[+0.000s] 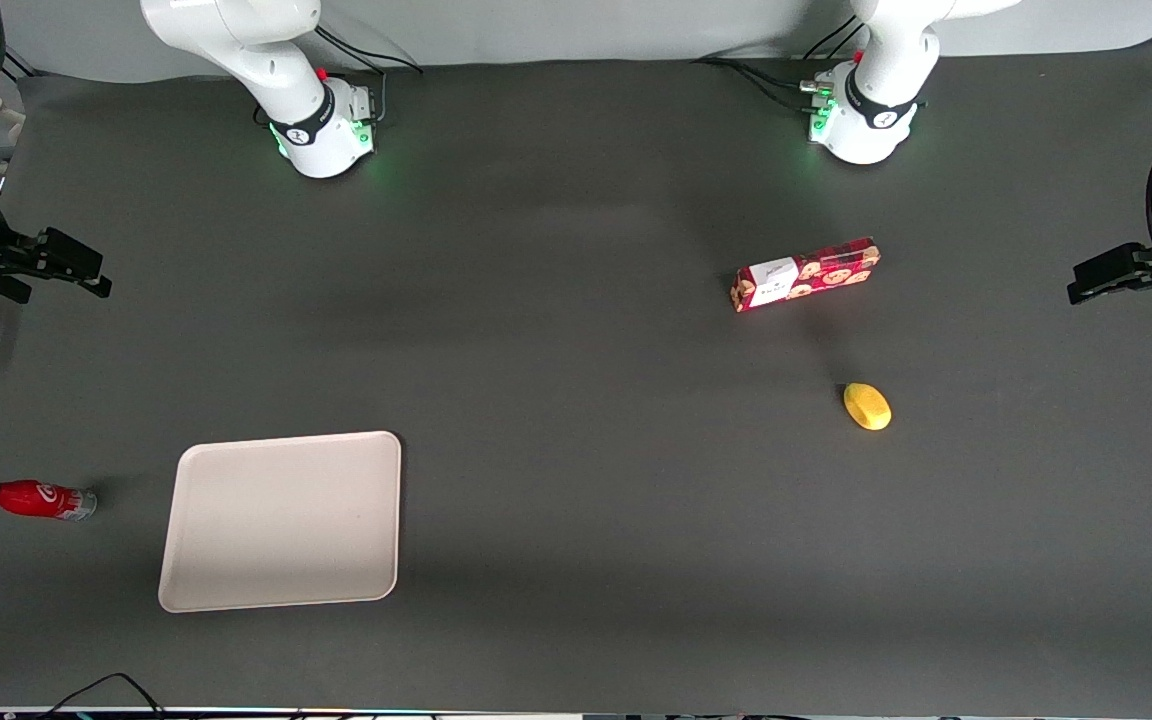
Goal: Place coke bottle on tray
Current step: 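Move the open right gripper over the red Coca-Cola bottle lying down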
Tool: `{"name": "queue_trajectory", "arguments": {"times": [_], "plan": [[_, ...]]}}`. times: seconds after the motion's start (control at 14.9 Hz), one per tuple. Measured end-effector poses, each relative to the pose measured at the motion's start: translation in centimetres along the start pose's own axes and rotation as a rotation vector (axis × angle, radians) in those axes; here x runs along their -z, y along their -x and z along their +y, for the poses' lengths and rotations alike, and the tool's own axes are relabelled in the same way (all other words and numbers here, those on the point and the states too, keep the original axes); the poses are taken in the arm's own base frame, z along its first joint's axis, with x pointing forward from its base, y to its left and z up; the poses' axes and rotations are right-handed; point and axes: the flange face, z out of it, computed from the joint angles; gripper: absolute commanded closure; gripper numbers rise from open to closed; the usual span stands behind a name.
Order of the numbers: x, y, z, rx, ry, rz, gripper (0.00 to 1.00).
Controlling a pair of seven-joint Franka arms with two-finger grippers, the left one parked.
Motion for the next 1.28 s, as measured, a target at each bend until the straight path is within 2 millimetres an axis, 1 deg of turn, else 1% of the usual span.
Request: {"name": "queue_trajectory", "arguments": {"times": [0.13, 0.27, 0.54, 0.67, 0.81, 1.07, 1.21, 1.28], "plan": [[-0.7, -1.3, 1.0, -0.013, 0.017, -0.011, 0.0], [-1.7, -3.0, 3.5, -0.015, 0.04, -0.023, 0.0], [-3.6, -6.6, 10.4, 0.04, 0.077, -0.031, 0.0], [-4.9, -8.3, 14.1, 0.062, 0.088, -0.04, 0.0], [-7.1, -9.7, 17.5, 0.072, 0.068, -0.048, 0.0], [-12.5, -11.6, 23.8, 0.112, 0.042, -0.02, 0.0], [-15.0, -12.4, 25.8, 0.14, 0.06, -0.001, 0.0], [-16.2, -12.8, 26.3, 0.147, 0.066, 0.007, 0.0]]}}
